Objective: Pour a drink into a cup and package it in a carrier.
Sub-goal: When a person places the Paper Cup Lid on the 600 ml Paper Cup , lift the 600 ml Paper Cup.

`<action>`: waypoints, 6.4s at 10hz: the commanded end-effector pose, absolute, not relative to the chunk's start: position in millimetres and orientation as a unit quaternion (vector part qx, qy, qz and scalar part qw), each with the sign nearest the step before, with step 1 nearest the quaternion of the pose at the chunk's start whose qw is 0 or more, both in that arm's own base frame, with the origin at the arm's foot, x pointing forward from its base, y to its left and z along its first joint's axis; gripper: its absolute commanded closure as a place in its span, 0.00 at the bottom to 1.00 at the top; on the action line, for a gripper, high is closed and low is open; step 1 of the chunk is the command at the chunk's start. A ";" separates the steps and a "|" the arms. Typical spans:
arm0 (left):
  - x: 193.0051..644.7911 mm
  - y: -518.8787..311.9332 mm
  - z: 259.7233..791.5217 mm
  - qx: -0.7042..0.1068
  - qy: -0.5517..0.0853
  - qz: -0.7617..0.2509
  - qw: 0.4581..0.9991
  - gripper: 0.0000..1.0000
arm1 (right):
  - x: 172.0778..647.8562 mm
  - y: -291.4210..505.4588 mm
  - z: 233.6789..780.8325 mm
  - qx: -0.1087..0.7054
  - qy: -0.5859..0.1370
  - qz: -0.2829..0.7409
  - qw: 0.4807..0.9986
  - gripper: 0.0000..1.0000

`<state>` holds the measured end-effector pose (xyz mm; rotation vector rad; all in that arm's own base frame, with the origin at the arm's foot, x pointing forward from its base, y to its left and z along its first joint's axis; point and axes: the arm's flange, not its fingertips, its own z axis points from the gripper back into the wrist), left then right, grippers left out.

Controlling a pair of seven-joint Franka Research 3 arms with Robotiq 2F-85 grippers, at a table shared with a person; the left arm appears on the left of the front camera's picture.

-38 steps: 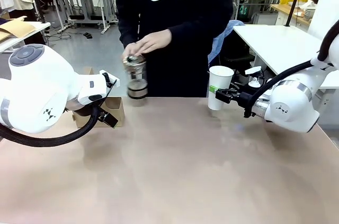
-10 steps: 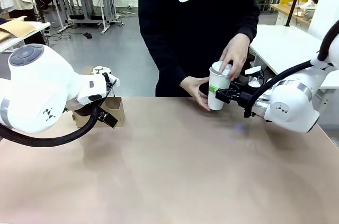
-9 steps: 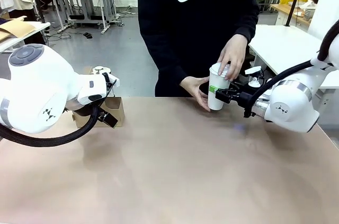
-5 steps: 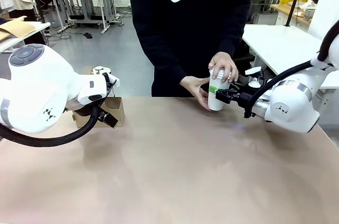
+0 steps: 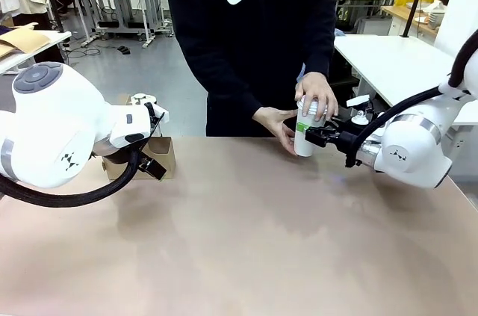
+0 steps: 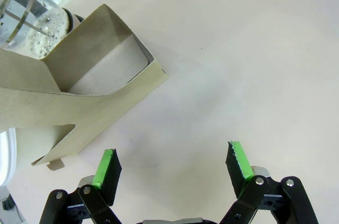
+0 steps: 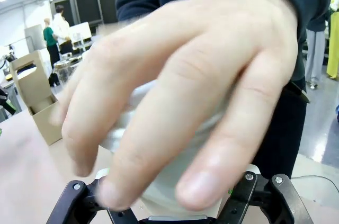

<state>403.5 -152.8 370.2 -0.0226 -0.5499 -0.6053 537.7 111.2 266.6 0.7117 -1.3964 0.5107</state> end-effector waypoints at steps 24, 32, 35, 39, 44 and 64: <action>403.5 -152.1 370.3 -0.012 -0.268 -0.294 0.918 0.00 | 536.4 112.8 262.1 0.319 -0.617 0.231 0.681 0.20; 403.5 -152.1 370.3 -0.012 -0.268 -0.294 0.918 0.00 | 531.3 110.0 258.6 0.318 -0.615 0.234 0.682 0.20; 403.5 -152.1 370.3 -0.012 -0.268 -0.294 0.918 0.00 | 526.6 107.3 248.3 0.317 -0.616 0.232 0.683 0.20; 403.5 -152.1 370.3 -0.012 -0.268 -0.294 0.918 0.00 | 530.8 108.3 251.7 0.320 -0.611 0.229 0.687 0.20; 403.5 -152.1 370.3 -0.012 -0.268 -0.294 0.918 0.00 | 511.4 101.0 238.7 0.305 -0.608 0.238 0.693 0.20; 403.5 -152.1 370.3 -0.012 -0.268 -0.294 0.918 0.00 | 535.2 89.7 386.2 0.388 -0.581 0.402 0.592 0.20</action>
